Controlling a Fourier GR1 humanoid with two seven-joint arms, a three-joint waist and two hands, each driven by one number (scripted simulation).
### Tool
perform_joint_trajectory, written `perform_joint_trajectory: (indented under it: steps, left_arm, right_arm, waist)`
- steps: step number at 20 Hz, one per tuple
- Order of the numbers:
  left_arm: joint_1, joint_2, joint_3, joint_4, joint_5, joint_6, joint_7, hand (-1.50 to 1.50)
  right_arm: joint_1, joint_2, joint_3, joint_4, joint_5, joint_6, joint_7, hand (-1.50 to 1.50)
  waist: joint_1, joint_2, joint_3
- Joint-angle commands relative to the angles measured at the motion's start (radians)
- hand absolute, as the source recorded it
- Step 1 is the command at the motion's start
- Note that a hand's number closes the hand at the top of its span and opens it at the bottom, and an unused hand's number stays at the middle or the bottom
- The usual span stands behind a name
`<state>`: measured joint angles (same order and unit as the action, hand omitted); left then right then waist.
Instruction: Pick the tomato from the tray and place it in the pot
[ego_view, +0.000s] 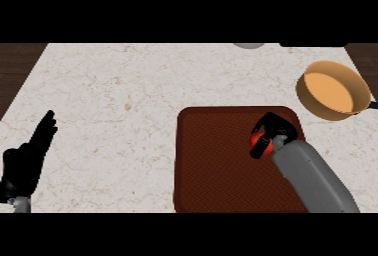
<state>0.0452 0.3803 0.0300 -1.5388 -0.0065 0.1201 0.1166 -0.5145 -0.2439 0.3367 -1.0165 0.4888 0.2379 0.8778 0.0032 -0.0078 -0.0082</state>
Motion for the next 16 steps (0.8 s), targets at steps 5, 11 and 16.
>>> perform_joint_trajectory:
  steps: [5, 11, 16]
  left_arm:
    - [0.000, -0.039, -0.006, -0.016, -0.041, -0.008, 0.011, 0.00]
    - [-0.029, -0.043, 0.002, -0.025, -0.036, -0.013, 0.036, 0.00]
    - [-0.018, -0.023, 0.060, 0.009, -0.033, -0.044, 0.011, 0.00]
  right_arm:
    - [-0.058, 0.019, -0.014, -0.029, 0.052, 0.052, -0.080, 1.50]
    - [-0.208, 0.007, -0.007, -0.039, 0.074, 0.083, -0.235, 1.50]
    - [-0.204, -0.015, -0.005, -0.049, 0.179, 0.065, -0.246, 1.50]
  waist:
    - [0.006, 0.008, 0.008]
    - [0.010, 0.009, 0.009]
    - [0.003, 0.008, 0.008]
